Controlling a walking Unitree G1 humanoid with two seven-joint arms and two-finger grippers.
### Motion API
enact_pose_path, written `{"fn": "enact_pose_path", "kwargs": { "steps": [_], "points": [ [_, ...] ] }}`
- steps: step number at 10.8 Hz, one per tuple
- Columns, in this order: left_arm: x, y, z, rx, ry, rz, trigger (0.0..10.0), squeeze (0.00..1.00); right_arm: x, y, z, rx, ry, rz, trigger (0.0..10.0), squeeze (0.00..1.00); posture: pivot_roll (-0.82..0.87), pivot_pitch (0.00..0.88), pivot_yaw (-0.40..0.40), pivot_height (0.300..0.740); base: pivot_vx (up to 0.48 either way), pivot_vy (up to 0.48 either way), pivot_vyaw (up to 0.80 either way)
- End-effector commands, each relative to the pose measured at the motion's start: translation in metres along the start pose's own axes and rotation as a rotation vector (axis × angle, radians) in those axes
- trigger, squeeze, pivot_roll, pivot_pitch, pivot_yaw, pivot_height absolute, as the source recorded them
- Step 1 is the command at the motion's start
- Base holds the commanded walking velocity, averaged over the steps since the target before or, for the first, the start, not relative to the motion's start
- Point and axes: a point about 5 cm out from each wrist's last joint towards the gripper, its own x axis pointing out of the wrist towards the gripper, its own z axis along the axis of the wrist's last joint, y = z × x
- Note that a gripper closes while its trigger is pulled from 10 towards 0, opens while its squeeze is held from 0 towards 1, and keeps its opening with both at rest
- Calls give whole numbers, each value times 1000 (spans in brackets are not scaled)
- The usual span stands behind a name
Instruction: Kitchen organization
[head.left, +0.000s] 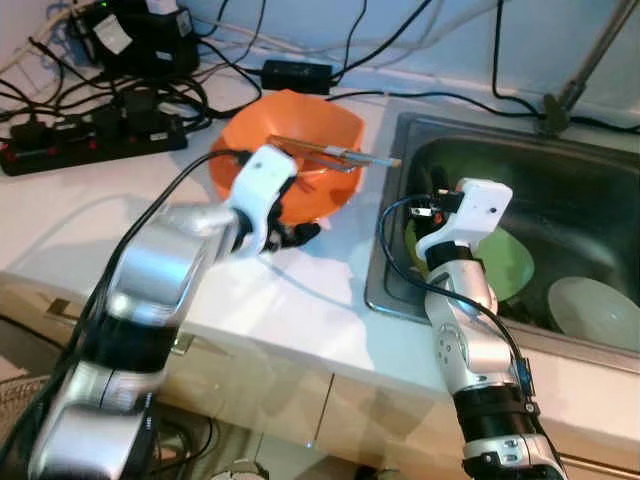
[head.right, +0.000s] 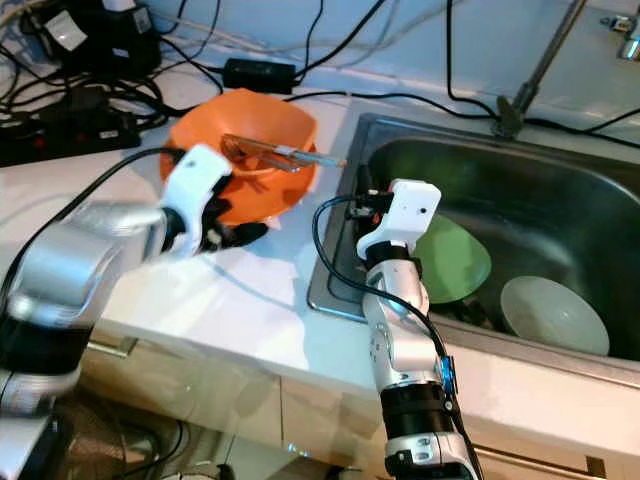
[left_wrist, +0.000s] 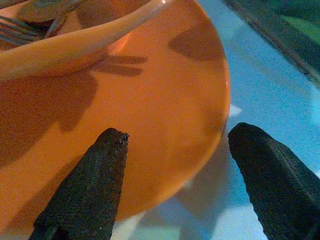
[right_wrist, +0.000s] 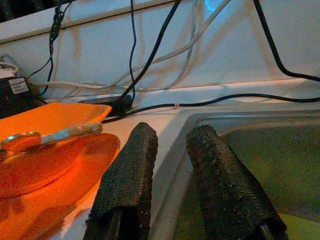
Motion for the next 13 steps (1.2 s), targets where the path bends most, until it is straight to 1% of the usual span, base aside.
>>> {"fn": "enact_pose_path", "kwargs": {
  "steps": [1, 2, 3, 4, 6, 8, 9, 10, 11, 13],
  "points": [
    [1, -1, -10, -41, 44, 5, 10000, 0, -3, -6, -9, 1, 42, -21, 10000, 0, 126, 82, -43, 740, 0, 0, 0],
    [0, -2, -6, -65, -6, 37, 10000, 0, -3, -6, -10, 1, 42, -19, 10000, 0, 126, 80, -43, 740, 0, 0, 0],
    [-5, -5, 14, -82, -146, 61, 10000, 0, -3, -6, -10, 2, 42, -18, 10000, 0, 126, 80, -43, 740, 0, 0, 0],
    [-14, -3, 30, -76, -198, 83, 10000, 0, -3, -6, -10, 2, 42, -17, 10000, 0, 127, 83, -48, 740, 0, 0, 0],
    [-18, 3, 34, -61, -200, 107, 10000, 0, -3, -6, -10, 3, 43, -15, 10000, 0, 129, 84, -48, 740, 0, 0, 0],
    [-18, 3, 34, -61, -200, 107, 10000, 0, -3, -6, -10, 3, 43, -15, 10000, 0, 129, 84, -48, 740, 0, 0, 0],
    [-16, 9, 29, -57, -170, 134, 10000, 0, -3, -6, -11, 3, 44, -15, 10000, 0, 125, 82, -45, 740, 0, 0, 0],
    [-11, 15, 19, -60, -111, 163, 10000, 0, -3, -7, -11, 2, 45, -18, 10000, 0, 125, 82, -45, 740, 0, 0, 0],
    [-13, 15, 17, -64, -93, 166, 10000, 0, -3, -7, -11, 2, 45, -18, 10000, 0, 125, 82, -45, 740, 0, 0, 0],
    [-20, 16, 18, -59, -97, 164, 10000, 0, -3, -6, -12, 5, 48, -16, 10000, 0, 133, 87, -54, 740, 0, 0, 0]
  ]
}}
